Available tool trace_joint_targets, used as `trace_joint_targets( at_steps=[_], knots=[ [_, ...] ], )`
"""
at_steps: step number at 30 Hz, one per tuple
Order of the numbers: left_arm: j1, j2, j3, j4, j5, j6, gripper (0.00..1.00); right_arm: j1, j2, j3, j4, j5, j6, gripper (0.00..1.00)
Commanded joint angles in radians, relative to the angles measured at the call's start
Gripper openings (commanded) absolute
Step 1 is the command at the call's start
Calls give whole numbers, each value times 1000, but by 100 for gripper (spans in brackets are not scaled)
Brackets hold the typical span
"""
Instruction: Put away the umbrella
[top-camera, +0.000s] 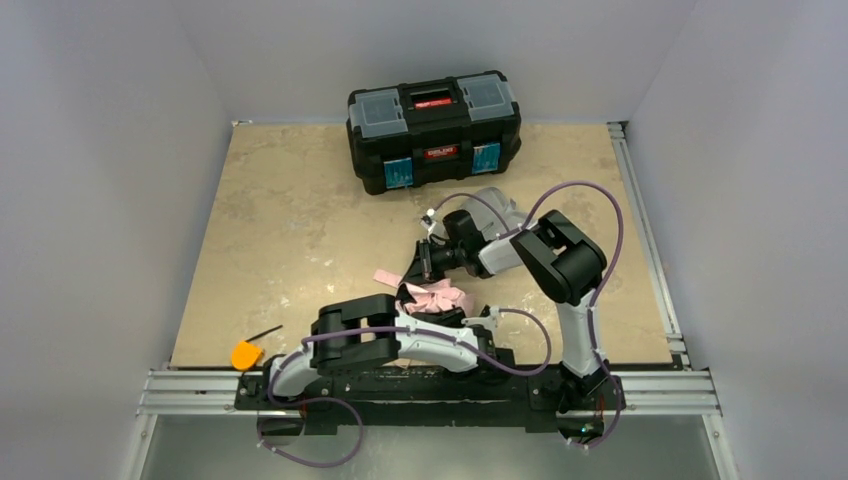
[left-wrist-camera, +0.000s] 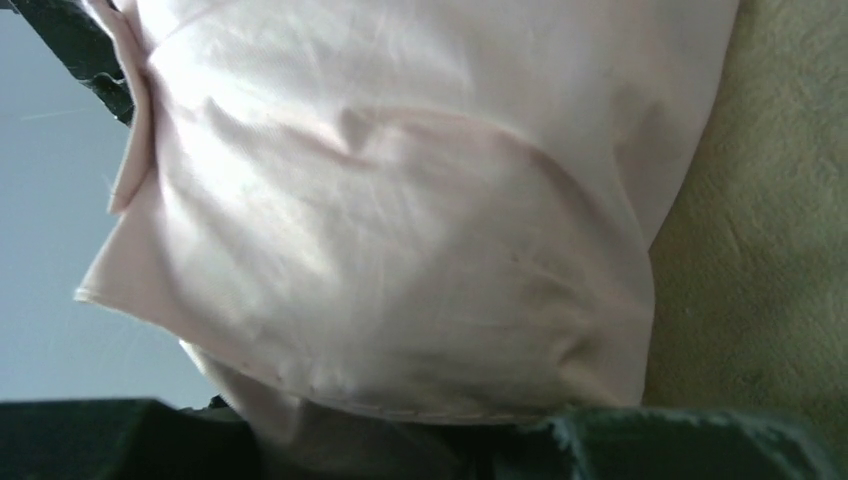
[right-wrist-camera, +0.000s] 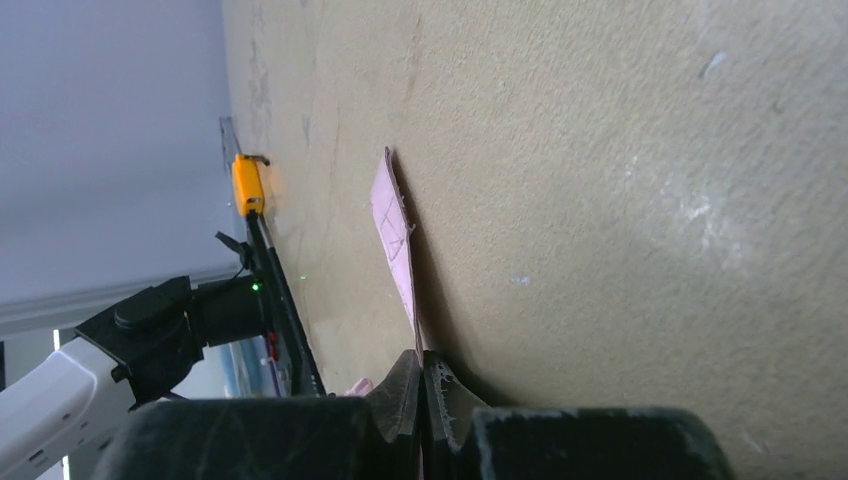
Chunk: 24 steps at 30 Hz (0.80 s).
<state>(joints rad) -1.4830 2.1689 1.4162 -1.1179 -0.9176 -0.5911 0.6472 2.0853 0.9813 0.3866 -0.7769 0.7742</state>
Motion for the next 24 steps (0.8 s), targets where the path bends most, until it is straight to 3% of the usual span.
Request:
trace_joint_targets(
  at_steps=[1, 4, 8, 11, 18, 24],
  knots=[
    [-8, -37, 17, 35, 142, 41, 39, 5, 9, -115, 61, 141, -7, 0],
    [5, -102, 31, 25, 192, 102, 60, 4, -4, -123, 70, 149, -15, 0],
    [47, -179, 61, -26, 244, 142, 69, 5, -17, -118, 64, 161, -31, 0],
    [78, -235, 92, -68, 289, 168, 82, 5, -20, -107, 57, 164, -43, 0],
    [180, -434, 124, -68, 516, 245, 90, 5, -20, -81, 48, 160, -56, 0],
    [361, -599, -7, 80, 770, 343, 100, 5, -25, -78, 48, 155, -58, 0]
  ],
)
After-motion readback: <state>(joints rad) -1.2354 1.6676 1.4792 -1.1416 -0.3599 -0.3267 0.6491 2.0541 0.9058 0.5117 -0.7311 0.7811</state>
